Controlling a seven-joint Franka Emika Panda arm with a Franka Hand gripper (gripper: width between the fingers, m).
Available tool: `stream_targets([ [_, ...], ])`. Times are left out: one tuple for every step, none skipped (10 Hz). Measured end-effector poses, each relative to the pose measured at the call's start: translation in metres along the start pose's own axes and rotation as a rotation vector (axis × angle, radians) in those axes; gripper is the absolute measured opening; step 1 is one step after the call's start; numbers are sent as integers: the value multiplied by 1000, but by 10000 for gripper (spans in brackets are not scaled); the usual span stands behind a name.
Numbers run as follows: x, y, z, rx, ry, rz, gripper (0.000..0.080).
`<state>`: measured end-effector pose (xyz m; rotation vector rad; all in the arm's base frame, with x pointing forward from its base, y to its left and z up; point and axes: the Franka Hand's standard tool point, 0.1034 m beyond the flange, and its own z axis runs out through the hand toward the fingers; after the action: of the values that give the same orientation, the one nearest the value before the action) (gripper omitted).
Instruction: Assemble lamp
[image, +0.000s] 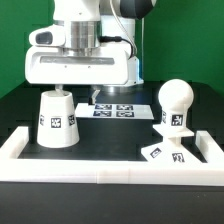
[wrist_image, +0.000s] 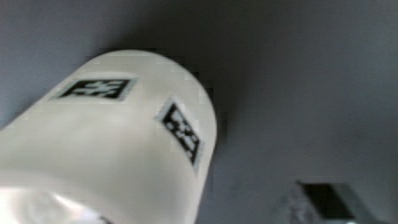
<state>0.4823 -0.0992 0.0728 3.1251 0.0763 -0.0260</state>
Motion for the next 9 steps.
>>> stream_targets([
  [1, -4, 0, 1, 0, 3, 228],
  [2, -10, 1, 2, -1, 6, 228],
  [4, -18, 0, 3, 3, 9, 60],
  [6, -26, 0, 3, 4, 18, 60],
  [8, -37, -1, 5, 4, 44, 42],
  [12, -54, -6, 9, 10, 58, 42],
  [14, -65, -11, 14, 10, 68, 42],
  [14, -78, -19, 27, -5, 109, 42],
  [15, -97, -38, 49, -20, 139, 42],
])
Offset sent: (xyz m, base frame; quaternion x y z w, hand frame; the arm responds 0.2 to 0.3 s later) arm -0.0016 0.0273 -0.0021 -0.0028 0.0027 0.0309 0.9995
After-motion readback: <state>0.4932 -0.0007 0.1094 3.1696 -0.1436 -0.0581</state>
